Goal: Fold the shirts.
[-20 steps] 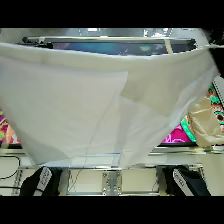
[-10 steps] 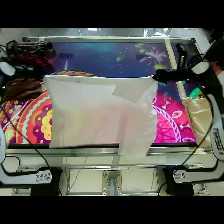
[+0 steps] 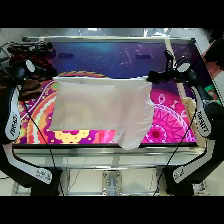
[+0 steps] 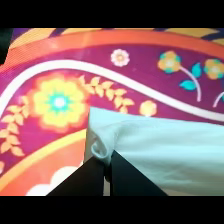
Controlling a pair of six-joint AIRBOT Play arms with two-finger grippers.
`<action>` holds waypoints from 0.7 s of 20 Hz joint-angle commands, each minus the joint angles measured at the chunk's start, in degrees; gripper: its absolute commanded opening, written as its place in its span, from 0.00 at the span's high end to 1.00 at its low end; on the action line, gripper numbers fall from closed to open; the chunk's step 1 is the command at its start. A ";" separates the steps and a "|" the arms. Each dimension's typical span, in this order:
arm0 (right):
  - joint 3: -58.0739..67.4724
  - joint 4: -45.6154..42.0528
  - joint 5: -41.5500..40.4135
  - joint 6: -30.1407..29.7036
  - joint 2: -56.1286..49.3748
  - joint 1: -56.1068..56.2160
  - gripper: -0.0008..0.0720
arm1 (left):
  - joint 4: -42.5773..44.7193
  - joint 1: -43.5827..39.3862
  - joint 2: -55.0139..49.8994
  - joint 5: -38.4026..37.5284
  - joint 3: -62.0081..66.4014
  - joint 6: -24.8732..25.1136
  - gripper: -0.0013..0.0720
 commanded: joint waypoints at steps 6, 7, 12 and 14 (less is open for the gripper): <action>0.15 -19.89 12.39 8.00 0.59 8.59 0.97 | 4.87 -1.29 -0.61 -11.39 -6.93 2.99 0.97; 0.09 -20.59 12.55 8.79 0.39 8.59 0.97 | 5.27 -1.36 -0.61 -11.21 -7.96 2.97 0.97; -7.72 -23.30 10.12 11.80 0.33 8.44 0.97 | 5.68 -1.33 -0.66 -10.16 -8.55 2.99 0.97; -11.26 -23.30 5.77 12.44 0.28 8.44 0.97 | 5.68 -1.36 -0.72 -10.23 -8.55 2.99 0.97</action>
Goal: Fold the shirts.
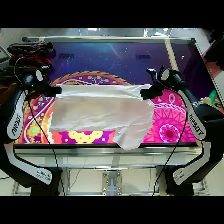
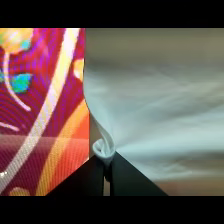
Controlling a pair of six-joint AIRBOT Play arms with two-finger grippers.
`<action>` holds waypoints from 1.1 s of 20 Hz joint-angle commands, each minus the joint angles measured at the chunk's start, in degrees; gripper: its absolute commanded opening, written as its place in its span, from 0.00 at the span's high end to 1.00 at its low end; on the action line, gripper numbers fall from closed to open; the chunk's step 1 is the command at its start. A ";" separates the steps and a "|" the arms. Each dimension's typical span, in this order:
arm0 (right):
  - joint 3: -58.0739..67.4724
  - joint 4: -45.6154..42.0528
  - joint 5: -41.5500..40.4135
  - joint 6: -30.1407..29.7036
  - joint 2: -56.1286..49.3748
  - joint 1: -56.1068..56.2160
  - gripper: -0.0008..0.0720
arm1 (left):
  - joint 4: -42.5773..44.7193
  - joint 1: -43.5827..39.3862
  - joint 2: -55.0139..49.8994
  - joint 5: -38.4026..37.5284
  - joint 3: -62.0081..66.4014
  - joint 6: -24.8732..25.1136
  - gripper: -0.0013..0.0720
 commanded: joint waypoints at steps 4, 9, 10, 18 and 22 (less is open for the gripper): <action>-5.18 -1.27 -7.65 1.97 -1.92 0.17 0.97 | 0.28 -0.04 -0.39 0.11 -0.94 0.07 0.97; -3.91 -1.46 -4.74 1.95 -0.63 0.15 0.44 | 0.24 -0.02 -1.31 -0.48 -1.03 0.00 0.11; -2.23 -2.58 -2.14 1.90 0.92 0.04 0.42 | 0.22 0.26 -0.04 -0.39 -0.87 -0.04 0.03; -17.53 0.74 6.54 2.99 29.27 -10.21 0.42 | -1.88 14.14 34.75 7.15 -24.57 -8.07 0.04; -44.63 20.92 4.81 0.15 35.45 -12.85 0.42 | -20.06 26.03 48.89 9.22 -44.44 -10.03 0.04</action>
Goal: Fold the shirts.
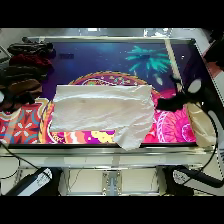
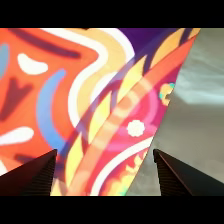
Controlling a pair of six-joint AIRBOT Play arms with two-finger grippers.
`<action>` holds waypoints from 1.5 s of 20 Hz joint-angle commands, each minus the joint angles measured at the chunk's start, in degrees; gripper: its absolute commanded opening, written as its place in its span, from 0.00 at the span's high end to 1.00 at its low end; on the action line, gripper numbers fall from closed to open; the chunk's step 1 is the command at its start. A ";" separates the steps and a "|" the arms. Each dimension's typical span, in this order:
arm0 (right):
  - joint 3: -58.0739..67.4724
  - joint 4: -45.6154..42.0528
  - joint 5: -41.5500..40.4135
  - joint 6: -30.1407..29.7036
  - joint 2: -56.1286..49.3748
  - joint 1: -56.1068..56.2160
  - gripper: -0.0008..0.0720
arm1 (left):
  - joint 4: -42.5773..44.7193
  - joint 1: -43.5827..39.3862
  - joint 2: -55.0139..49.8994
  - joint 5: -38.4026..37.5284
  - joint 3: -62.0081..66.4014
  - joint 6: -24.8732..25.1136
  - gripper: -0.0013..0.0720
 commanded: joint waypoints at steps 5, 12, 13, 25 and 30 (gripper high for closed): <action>-30.84 24.83 -3.23 -8.52 4.87 -2.19 0.42 | -23.10 15.08 12.17 -5.38 -17.94 3.28 0.04; -37.62 29.70 -12.83 -11.08 4.70 -0.70 0.42 | -24.09 15.91 12.17 -7.52 -19.91 3.65 0.04; -37.59 30.91 -14.19 -11.08 4.35 0.48 0.42 | -24.09 15.91 12.17 -6.95 -20.13 3.67 0.04; -36.41 40.81 -14.45 -15.80 5.01 5.79 0.96 | -41.66 24.26 12.00 -3.58 -35.30 2.47 0.08; -36.41 40.81 -14.51 -15.98 5.01 5.79 0.96 | -46.93 26.23 5.20 -3.54 -35.52 8.83 0.17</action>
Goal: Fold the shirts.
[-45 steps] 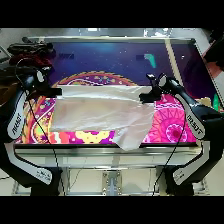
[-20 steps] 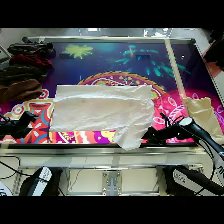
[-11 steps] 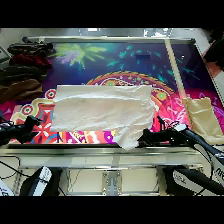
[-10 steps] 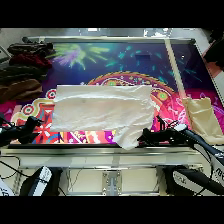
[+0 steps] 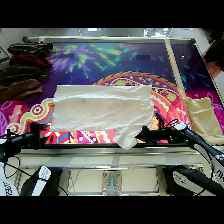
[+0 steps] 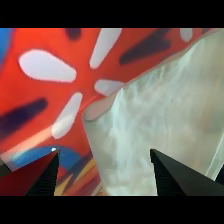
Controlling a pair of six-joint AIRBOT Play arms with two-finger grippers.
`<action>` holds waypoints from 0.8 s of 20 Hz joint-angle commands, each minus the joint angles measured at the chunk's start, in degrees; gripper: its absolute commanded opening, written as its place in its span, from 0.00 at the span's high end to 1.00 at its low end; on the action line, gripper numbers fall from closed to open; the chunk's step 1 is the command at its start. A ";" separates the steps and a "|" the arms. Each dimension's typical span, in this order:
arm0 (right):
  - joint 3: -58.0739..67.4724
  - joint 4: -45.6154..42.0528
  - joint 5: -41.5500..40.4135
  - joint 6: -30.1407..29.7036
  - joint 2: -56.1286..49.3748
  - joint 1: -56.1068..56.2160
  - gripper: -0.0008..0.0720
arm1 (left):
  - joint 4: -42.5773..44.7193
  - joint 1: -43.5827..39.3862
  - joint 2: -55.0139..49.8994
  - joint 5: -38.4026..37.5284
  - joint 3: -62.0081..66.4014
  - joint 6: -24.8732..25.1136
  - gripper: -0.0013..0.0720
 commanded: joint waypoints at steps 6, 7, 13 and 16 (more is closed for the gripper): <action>0.02 0.57 0.11 -0.37 0.15 0.07 0.96 | -15.04 -4.74 -11.78 6.12 -0.76 14.10 0.44; 0.04 0.57 0.11 -0.37 0.26 0.07 0.96 | -14.80 -5.97 -12.35 7.56 -0.76 14.08 0.44; 0.09 0.68 -1.57 -0.35 3.19 0.07 0.96 | -14.38 -6.86 -12.68 8.85 -0.74 14.10 0.66; 0.52 0.83 -2.40 -0.33 4.26 0.07 0.96 | -14.62 -6.86 -12.22 7.06 -0.72 17.86 0.96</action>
